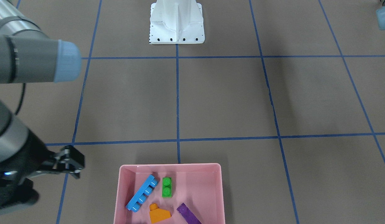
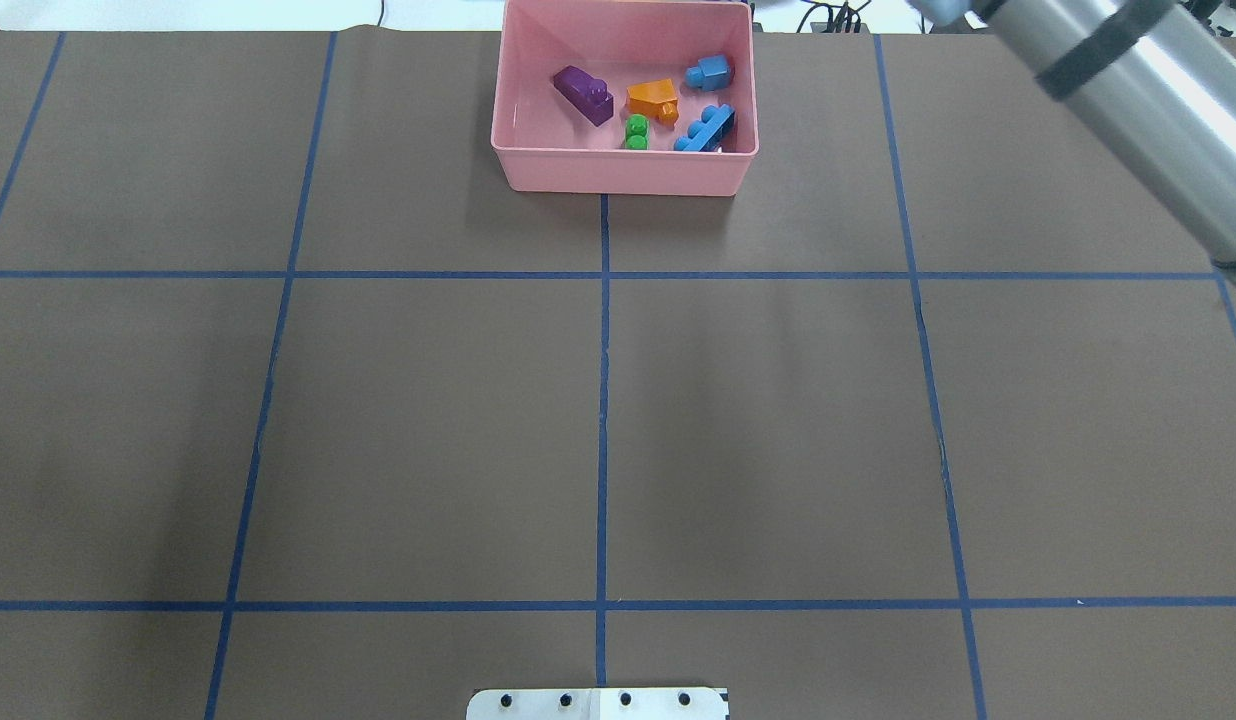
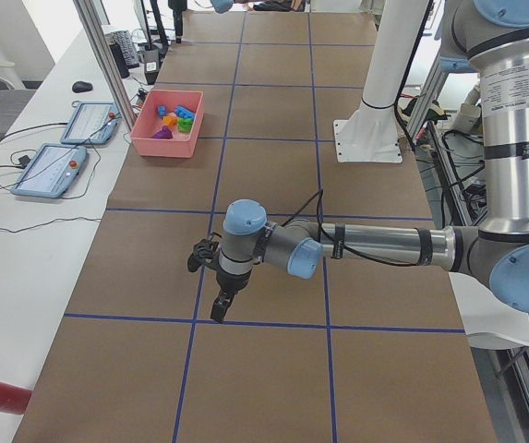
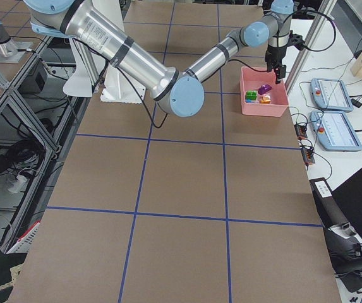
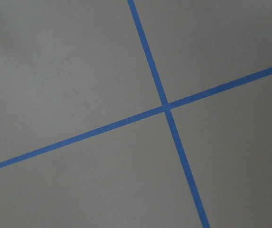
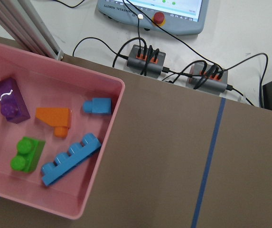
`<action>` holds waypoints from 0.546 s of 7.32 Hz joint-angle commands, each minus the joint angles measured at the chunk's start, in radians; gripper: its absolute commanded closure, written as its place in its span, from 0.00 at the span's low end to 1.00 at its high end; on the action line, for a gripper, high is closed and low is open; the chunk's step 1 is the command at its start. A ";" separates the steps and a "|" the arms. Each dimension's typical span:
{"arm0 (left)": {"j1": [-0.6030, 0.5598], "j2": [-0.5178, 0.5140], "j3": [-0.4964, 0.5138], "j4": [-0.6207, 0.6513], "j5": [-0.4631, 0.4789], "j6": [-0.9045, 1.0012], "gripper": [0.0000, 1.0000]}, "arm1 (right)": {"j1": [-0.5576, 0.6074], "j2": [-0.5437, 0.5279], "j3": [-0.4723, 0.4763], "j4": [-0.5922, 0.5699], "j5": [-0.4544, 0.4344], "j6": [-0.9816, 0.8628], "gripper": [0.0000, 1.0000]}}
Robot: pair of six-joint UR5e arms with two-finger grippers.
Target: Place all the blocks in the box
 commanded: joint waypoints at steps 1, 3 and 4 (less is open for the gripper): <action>-0.035 -0.040 -0.010 0.209 -0.082 0.090 0.00 | 0.151 -0.291 0.170 -0.021 0.136 -0.195 0.00; -0.156 -0.079 -0.012 0.365 -0.119 0.236 0.00 | 0.233 -0.444 0.204 -0.012 0.145 -0.294 0.00; -0.190 -0.076 -0.012 0.373 -0.192 0.255 0.00 | 0.250 -0.496 0.200 -0.012 0.171 -0.381 0.00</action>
